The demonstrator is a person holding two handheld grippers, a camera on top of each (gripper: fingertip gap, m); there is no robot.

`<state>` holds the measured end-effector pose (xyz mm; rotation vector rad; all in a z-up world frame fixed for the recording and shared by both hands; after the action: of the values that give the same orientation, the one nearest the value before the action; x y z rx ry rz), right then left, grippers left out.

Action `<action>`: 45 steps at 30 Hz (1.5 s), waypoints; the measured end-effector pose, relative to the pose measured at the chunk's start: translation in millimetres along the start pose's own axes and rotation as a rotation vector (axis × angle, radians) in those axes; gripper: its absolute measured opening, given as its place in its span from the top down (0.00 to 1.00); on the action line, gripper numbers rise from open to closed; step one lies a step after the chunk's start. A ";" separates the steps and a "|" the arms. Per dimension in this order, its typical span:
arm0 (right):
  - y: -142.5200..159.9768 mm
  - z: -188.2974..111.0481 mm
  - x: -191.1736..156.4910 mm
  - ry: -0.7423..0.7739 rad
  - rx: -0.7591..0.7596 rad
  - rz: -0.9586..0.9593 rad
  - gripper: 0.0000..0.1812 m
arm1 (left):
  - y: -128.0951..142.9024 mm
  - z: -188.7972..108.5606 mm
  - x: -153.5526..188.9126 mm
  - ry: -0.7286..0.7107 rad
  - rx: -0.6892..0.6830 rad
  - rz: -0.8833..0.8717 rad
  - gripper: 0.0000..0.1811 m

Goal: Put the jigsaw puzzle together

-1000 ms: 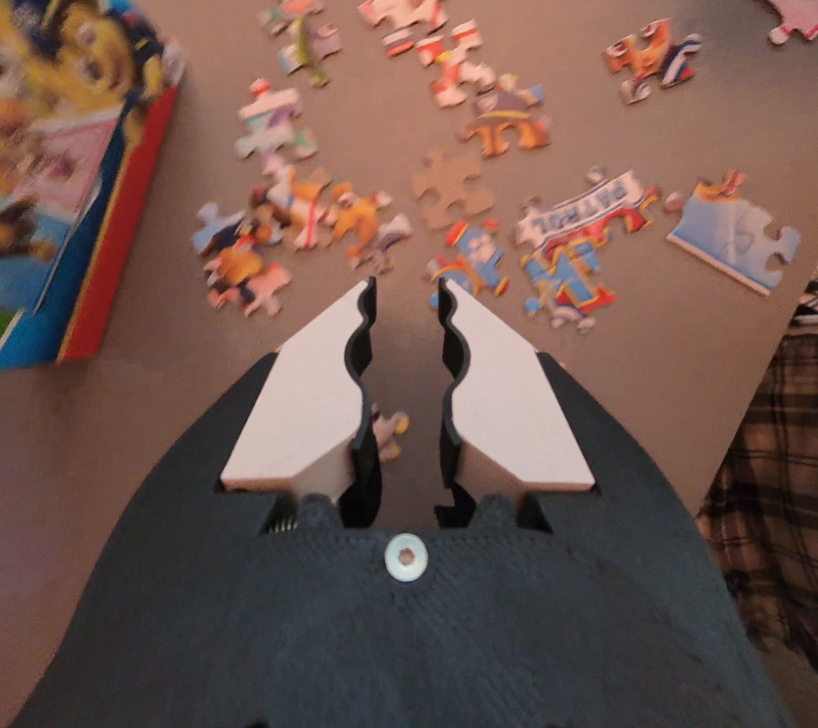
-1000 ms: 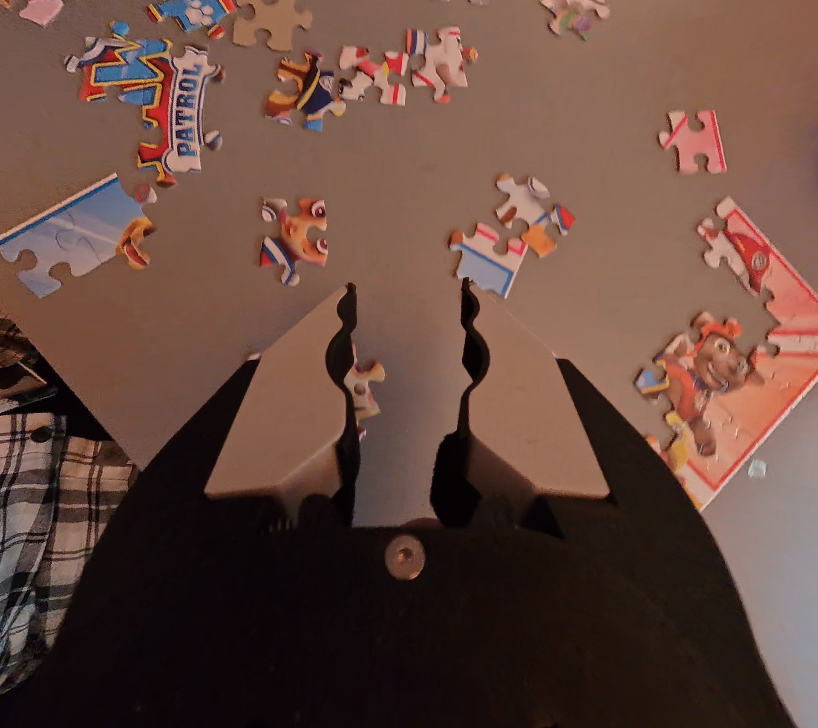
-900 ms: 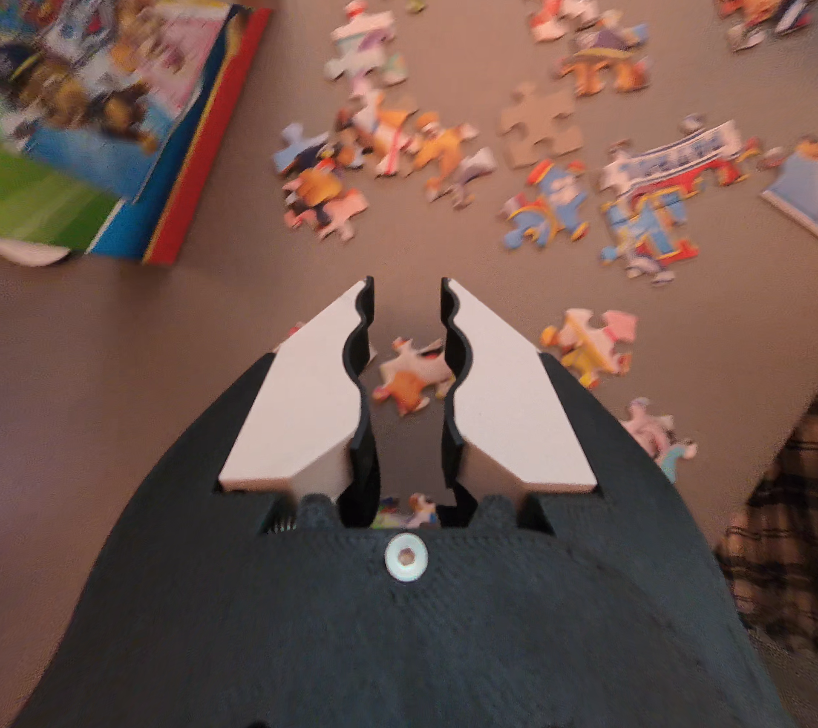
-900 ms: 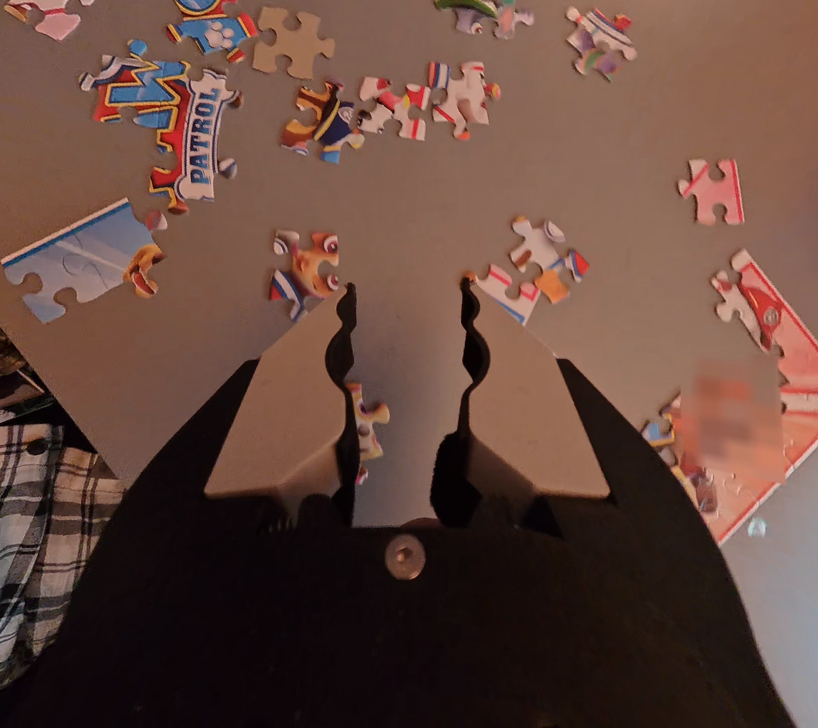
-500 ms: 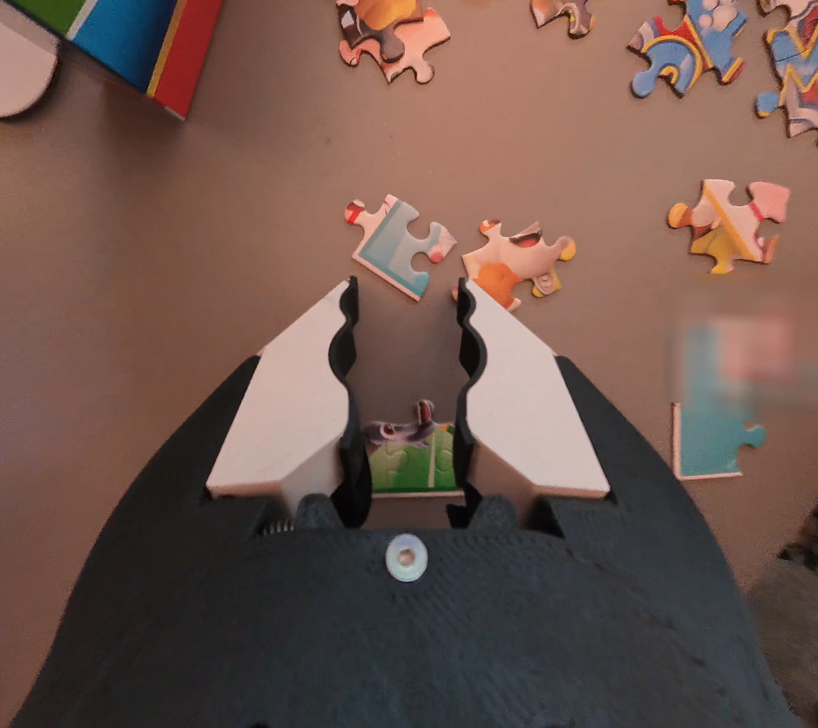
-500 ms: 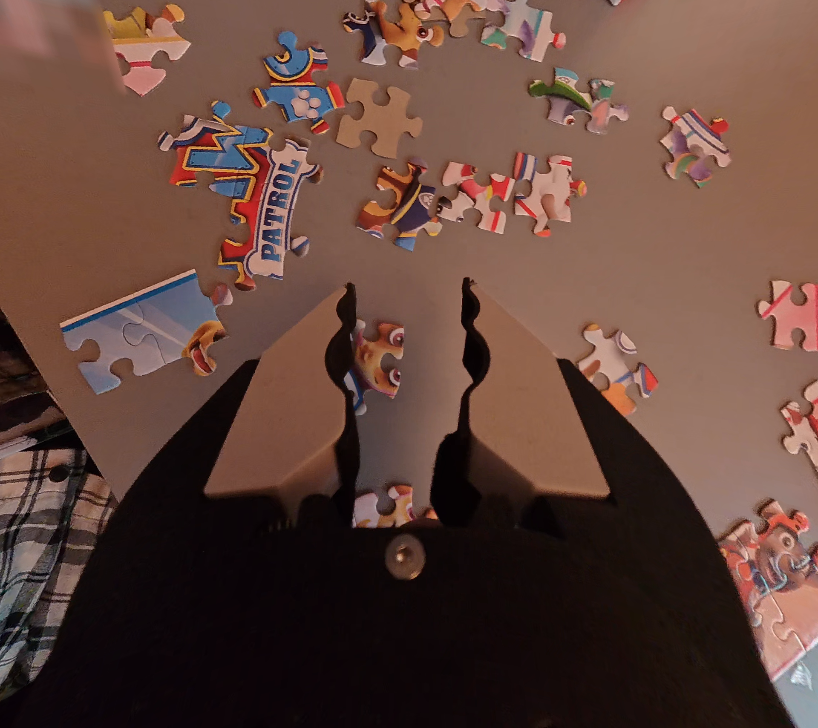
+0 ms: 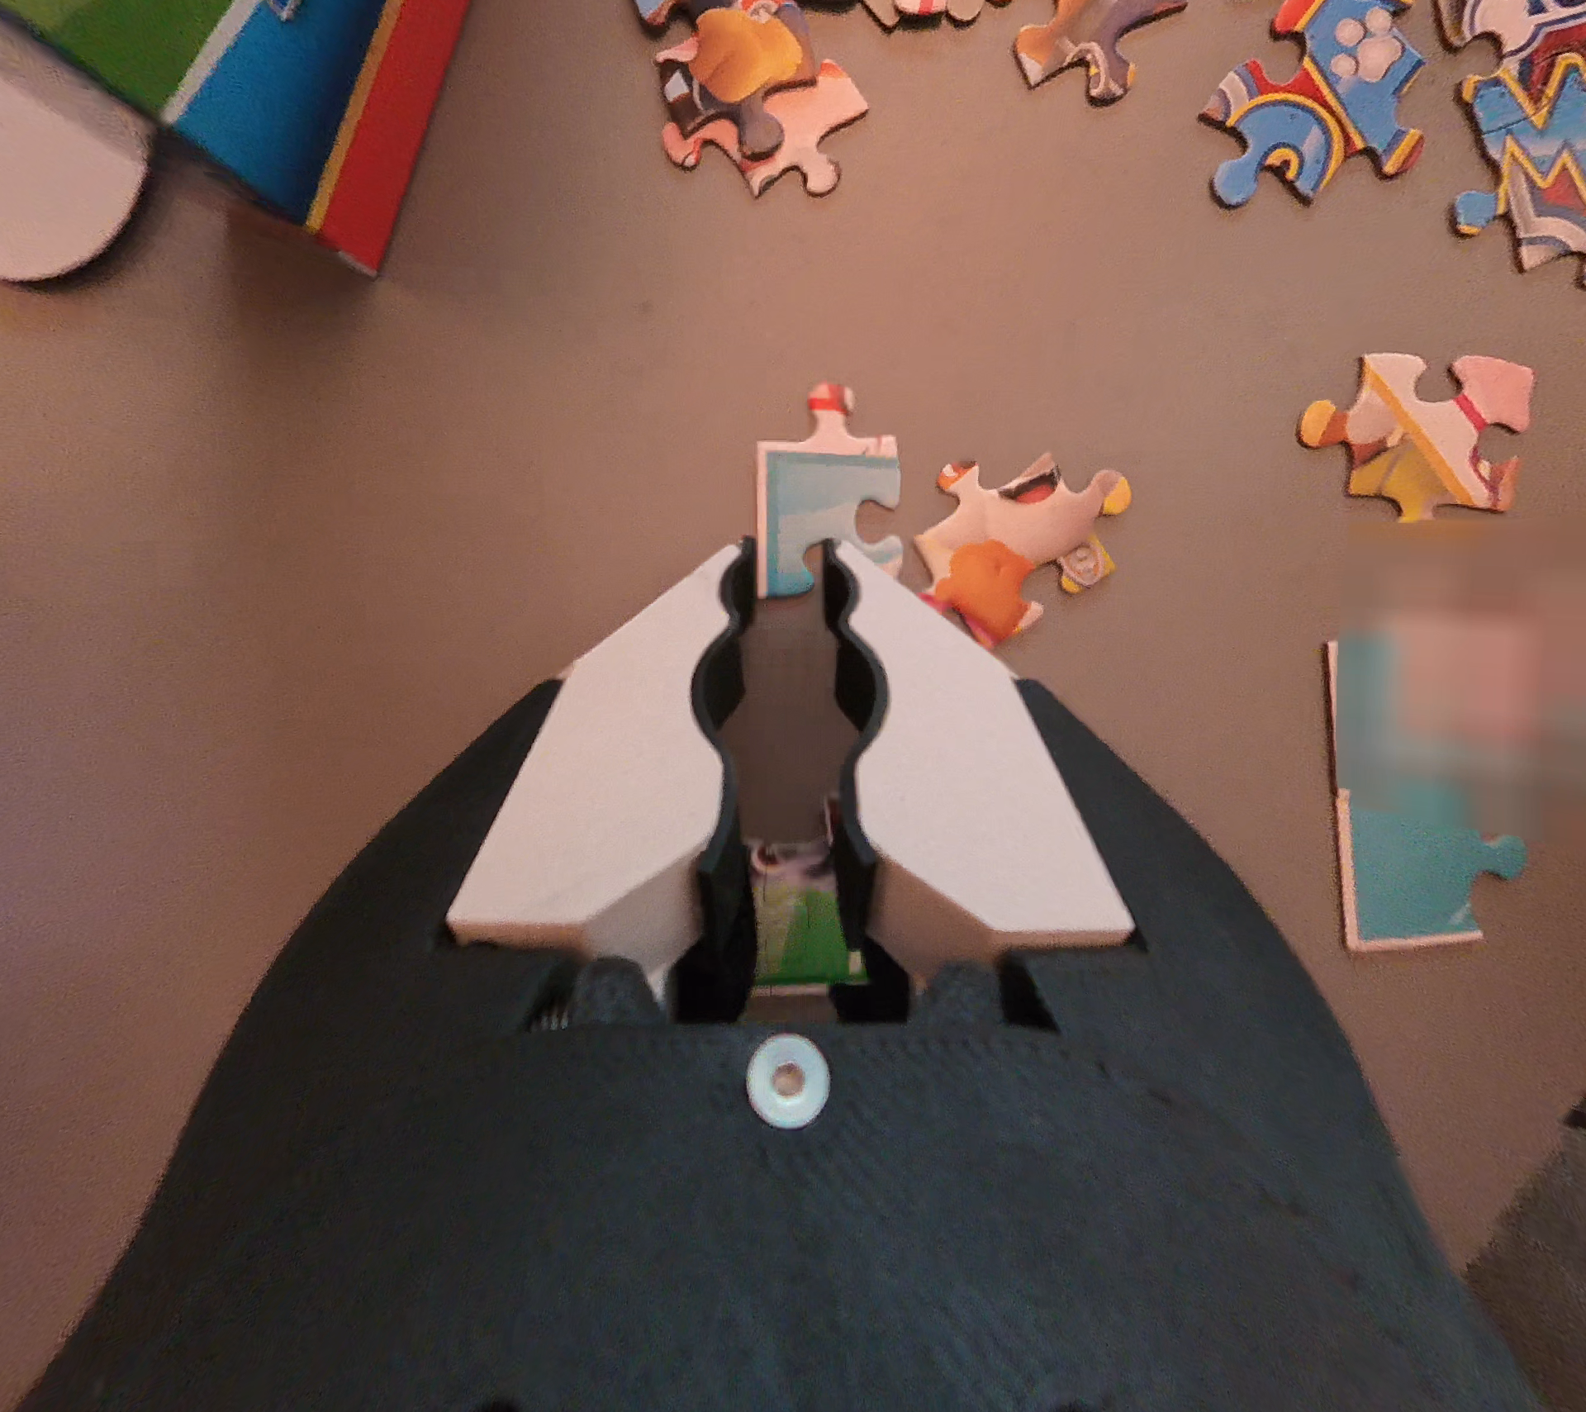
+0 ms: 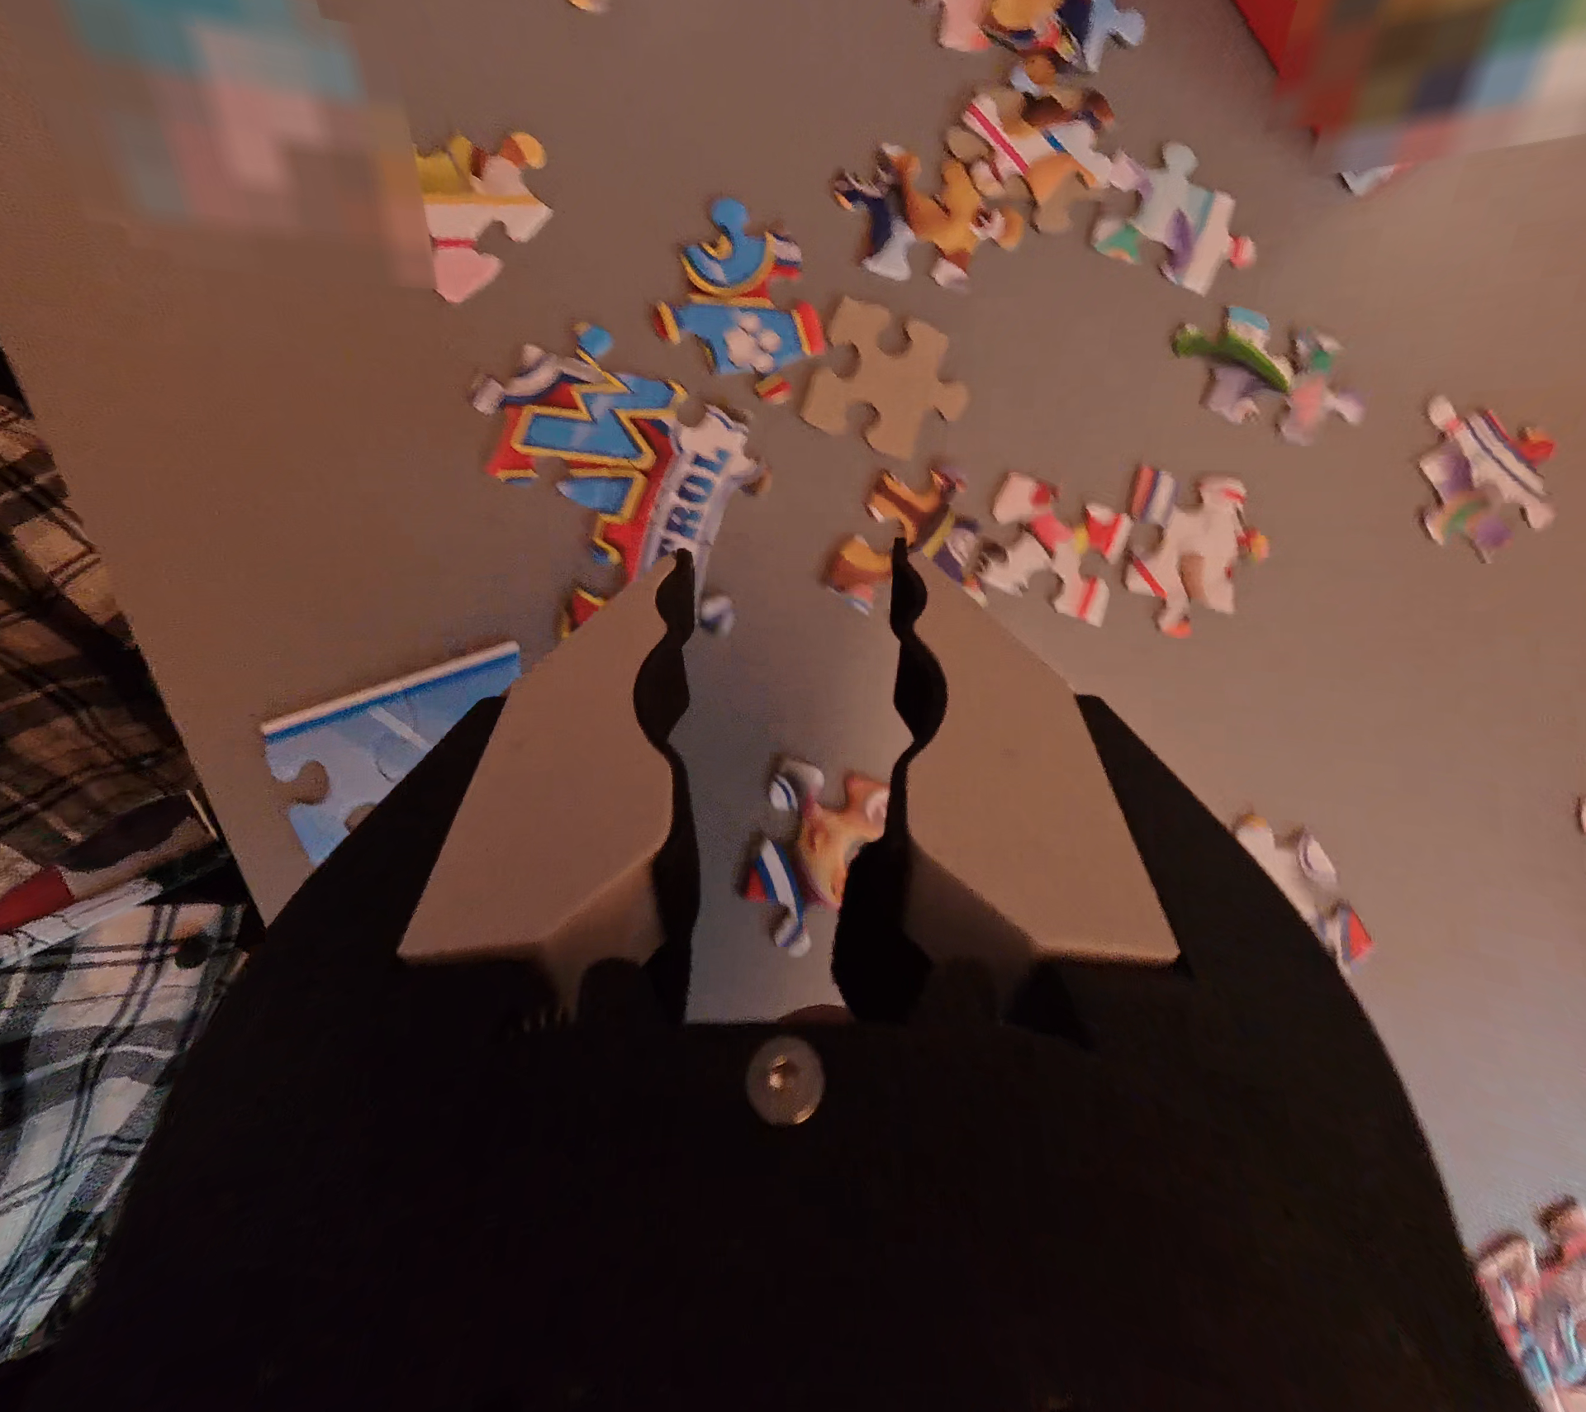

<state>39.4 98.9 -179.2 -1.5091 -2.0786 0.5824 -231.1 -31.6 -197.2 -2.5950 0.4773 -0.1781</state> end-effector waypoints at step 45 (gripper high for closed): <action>-107.6 115.3 57.2 -0.016 0.043 -0.031 0.68 | 70.4 -18.1 48.3 -0.027 0.233 -0.125 0.69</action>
<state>-126.5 116.4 -195.9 -1.4498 -2.0847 0.6251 -211.2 -114.9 -214.1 -2.3951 0.2671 -0.2265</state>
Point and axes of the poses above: each gripper's, where its closed fingertips meet, z out along the fingers, y out of its underside, x = y × z across the jaws, the point moved 8 cm from there along -z, back along the fingers, and after that the axes turned 4 degrees about y, right-handed, at the moved point
